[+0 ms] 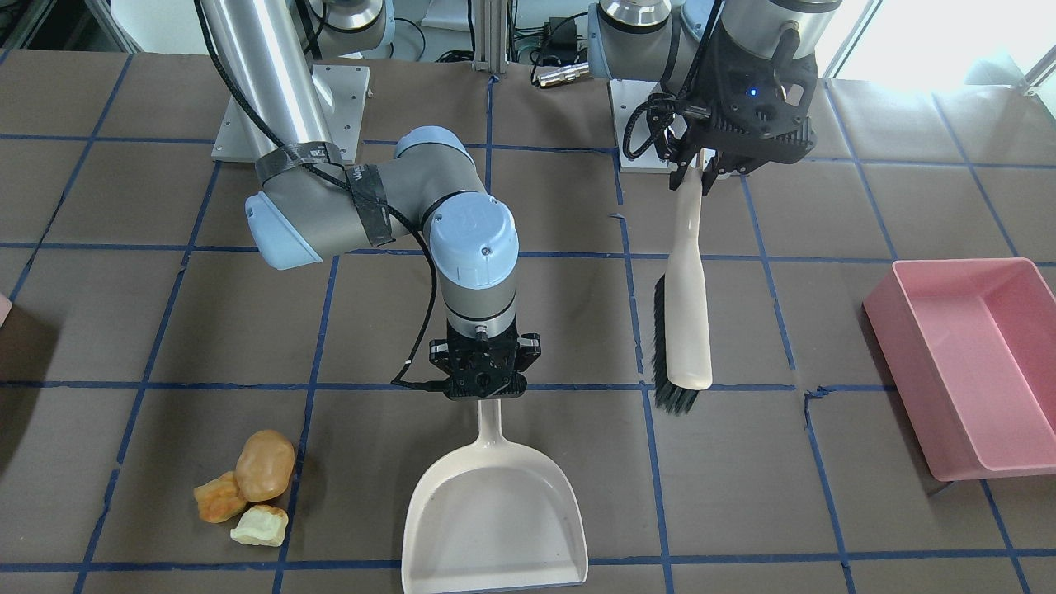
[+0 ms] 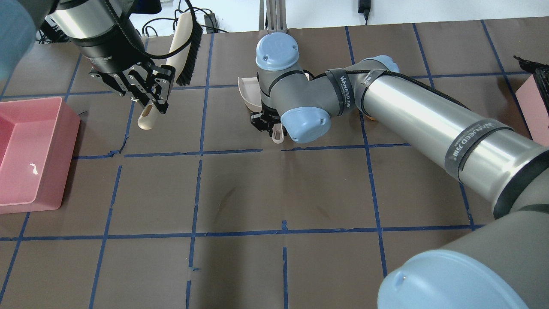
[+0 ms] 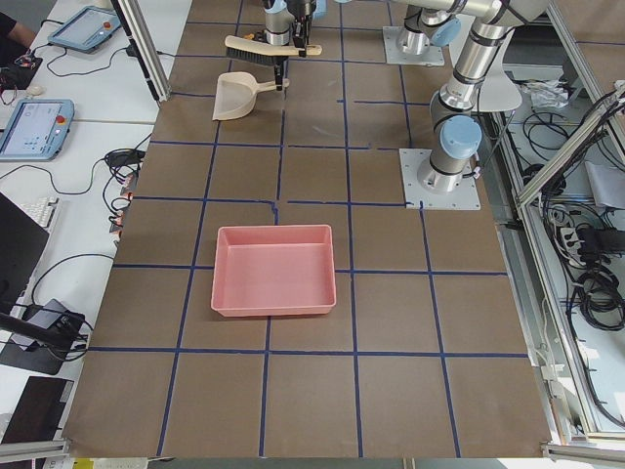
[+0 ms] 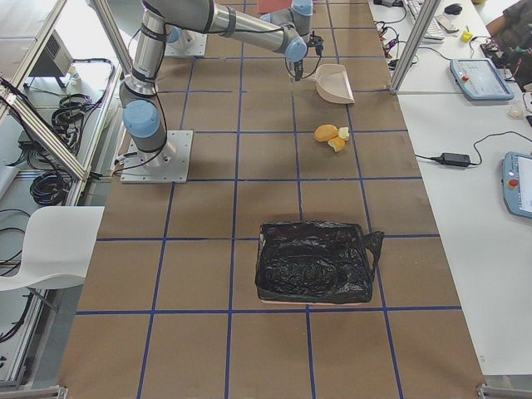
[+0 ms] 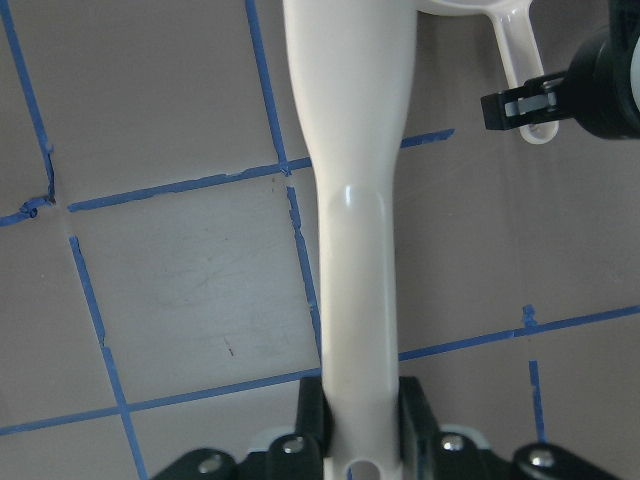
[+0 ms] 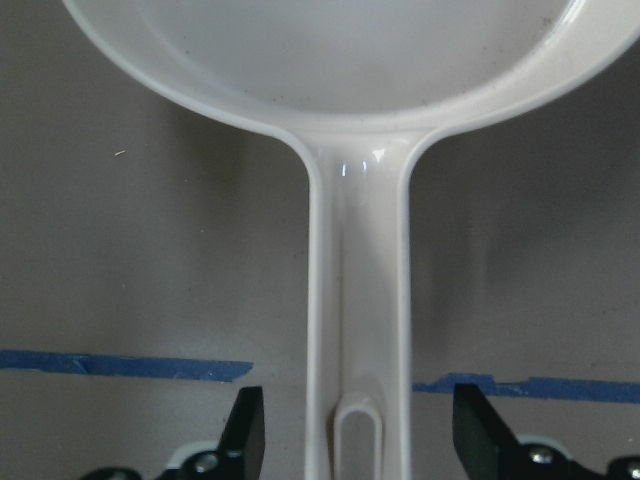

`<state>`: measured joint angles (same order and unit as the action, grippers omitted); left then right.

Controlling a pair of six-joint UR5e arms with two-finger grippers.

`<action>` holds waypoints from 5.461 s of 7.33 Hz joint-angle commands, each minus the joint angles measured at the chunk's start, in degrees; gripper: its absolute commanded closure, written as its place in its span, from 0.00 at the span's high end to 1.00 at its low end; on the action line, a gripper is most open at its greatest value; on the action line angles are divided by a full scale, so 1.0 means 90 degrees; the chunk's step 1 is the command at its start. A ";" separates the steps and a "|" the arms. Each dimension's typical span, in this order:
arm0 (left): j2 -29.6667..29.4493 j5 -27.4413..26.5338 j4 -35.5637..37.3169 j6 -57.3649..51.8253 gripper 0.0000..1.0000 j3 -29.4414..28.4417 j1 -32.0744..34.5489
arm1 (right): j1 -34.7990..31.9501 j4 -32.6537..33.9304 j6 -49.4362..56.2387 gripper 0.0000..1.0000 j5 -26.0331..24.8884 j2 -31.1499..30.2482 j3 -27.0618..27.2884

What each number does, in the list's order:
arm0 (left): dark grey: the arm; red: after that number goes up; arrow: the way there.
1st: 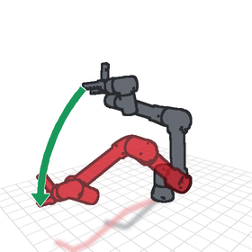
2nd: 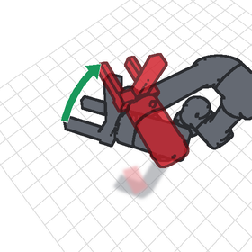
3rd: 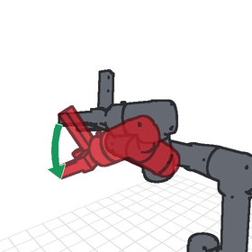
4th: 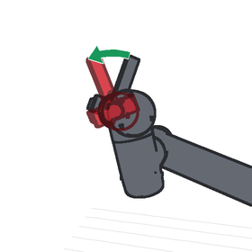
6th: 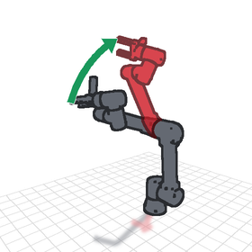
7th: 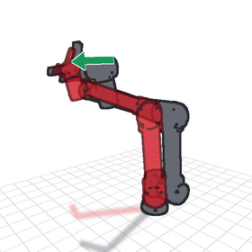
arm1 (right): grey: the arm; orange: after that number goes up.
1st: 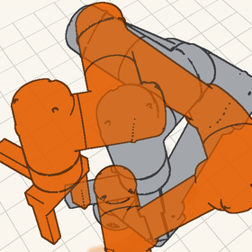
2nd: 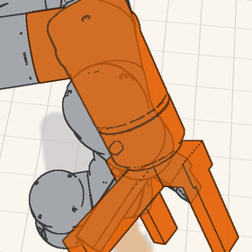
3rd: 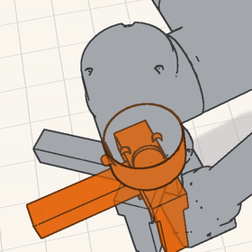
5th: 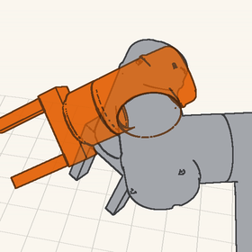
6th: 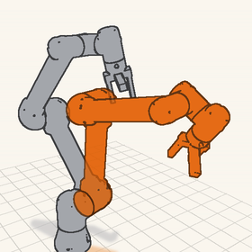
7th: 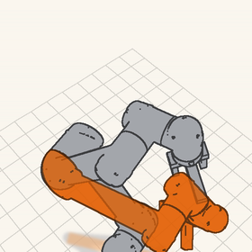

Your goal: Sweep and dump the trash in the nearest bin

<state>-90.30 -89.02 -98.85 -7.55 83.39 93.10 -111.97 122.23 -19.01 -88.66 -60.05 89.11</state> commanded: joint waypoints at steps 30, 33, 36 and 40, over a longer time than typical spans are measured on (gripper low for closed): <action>-0.5072 -0.0676 0.2030 0.5454 0.00 -0.2651 0.3600 | 0.5752 -0.1560 1.4769 0.00 -0.0686 0.0373 -0.1678; -0.5716 -0.0472 0.1364 0.6792 0.00 -0.3813 0.3825 | 0.5528 -0.1560 1.4769 0.00 -0.0705 0.0500 -0.1591; -0.5816 -0.0364 0.1198 0.7253 0.00 -0.4011 0.3972 | 0.5440 -0.1560 1.4759 0.00 -0.0696 0.0490 -0.1590; -0.6069 -0.0295 0.1538 0.7303 0.00 -0.4080 0.4157 | 0.5420 -0.1550 1.4593 0.00 -0.0745 0.0510 -0.1581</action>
<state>-143.99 -91.93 -86.68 58.02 46.86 129.81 -63.16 108.28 112.68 -95.17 -55.48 74.85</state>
